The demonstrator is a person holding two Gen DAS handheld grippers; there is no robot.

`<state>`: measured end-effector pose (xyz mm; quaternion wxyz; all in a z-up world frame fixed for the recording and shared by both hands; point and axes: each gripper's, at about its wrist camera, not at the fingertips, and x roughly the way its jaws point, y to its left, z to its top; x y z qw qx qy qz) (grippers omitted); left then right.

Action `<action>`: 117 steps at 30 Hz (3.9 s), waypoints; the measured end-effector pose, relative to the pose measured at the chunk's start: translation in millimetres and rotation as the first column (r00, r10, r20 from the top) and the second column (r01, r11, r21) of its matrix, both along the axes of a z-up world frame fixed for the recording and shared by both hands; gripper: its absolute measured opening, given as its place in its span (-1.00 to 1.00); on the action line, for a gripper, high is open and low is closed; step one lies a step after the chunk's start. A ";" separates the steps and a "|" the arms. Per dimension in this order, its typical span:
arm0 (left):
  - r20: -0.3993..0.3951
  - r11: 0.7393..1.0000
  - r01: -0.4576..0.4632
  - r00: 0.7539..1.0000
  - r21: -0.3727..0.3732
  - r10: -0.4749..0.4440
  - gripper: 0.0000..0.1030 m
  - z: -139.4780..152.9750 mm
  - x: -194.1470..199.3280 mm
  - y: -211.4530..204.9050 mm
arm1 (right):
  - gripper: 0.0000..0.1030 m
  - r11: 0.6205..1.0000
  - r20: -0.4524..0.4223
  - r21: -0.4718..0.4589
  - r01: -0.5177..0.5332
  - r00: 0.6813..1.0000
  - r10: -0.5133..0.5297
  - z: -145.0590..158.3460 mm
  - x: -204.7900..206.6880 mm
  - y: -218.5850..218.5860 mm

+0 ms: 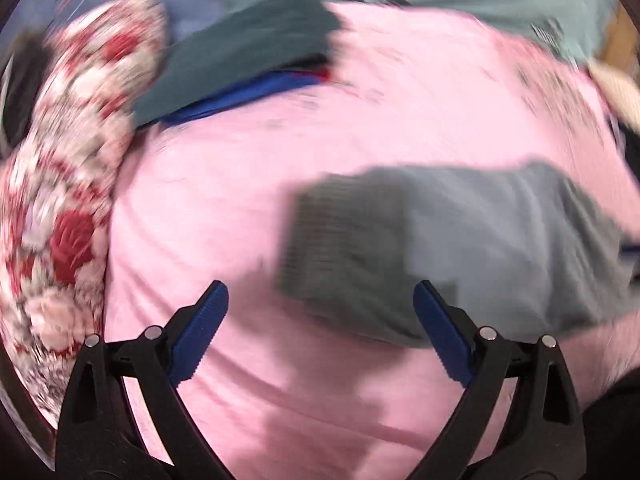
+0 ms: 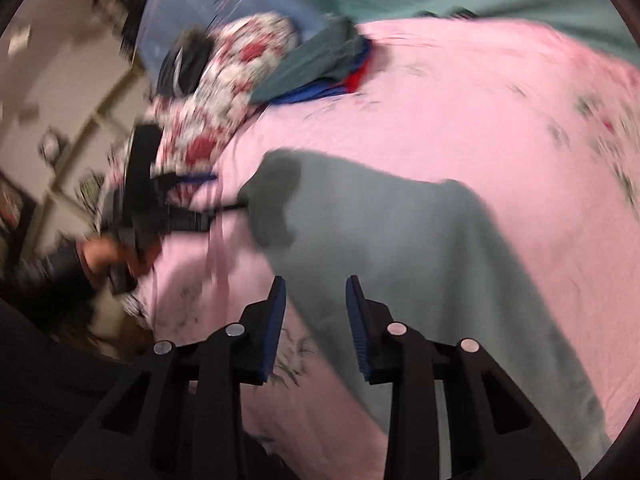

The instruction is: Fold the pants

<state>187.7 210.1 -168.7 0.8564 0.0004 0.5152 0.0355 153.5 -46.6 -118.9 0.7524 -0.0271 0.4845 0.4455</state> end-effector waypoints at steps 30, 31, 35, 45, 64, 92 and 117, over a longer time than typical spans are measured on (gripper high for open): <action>0.075 0.961 -0.154 0.982 -0.231 0.176 0.65 13.1 -53.7 127.9 | -0.88 0.979 0.329 -0.140 0.148 0.940 -0.095 -45.2 -5.0 252.4; 0.073 0.961 -0.154 0.982 -0.229 0.175 0.65 13.5 -53.3 127.8 | -0.87 0.978 0.298 -0.154 0.143 0.950 -0.092 -53.8 -0.8 254.3; 0.076 0.971 -0.129 0.986 -0.203 0.147 0.65 18.7 -50.7 120.0 | -0.59 0.977 0.169 -0.180 0.114 0.982 -0.083 -64.0 3.9 243.2; 0.244 0.929 0.270 0.947 -0.252 -0.208 0.67 48.4 6.8 -0.5 | -0.01 0.918 0.209 -0.128 0.377 0.915 -0.346 -19.9 -19.1 90.4; 0.108 0.959 0.255 0.964 -0.126 -0.243 0.72 4.9 19.7 -108.2 | 0.03 0.344 -0.057 -0.109 0.933 0.339 -0.939 -22.8 -85.5 -257.8; -0.049 0.796 0.592 0.798 -0.129 -0.601 0.79 6.7 -58.5 -439.1 | -0.52 0.252 -0.065 -0.096 0.963 0.246 -0.967 -75.1 -131.3 -465.6; -0.006 0.923 0.359 0.932 -0.141 -0.364 0.80 16.3 -43.9 -322.7 | -0.88 0.522 0.134 0.116 0.845 0.507 -0.851 30.8 -79.2 -330.9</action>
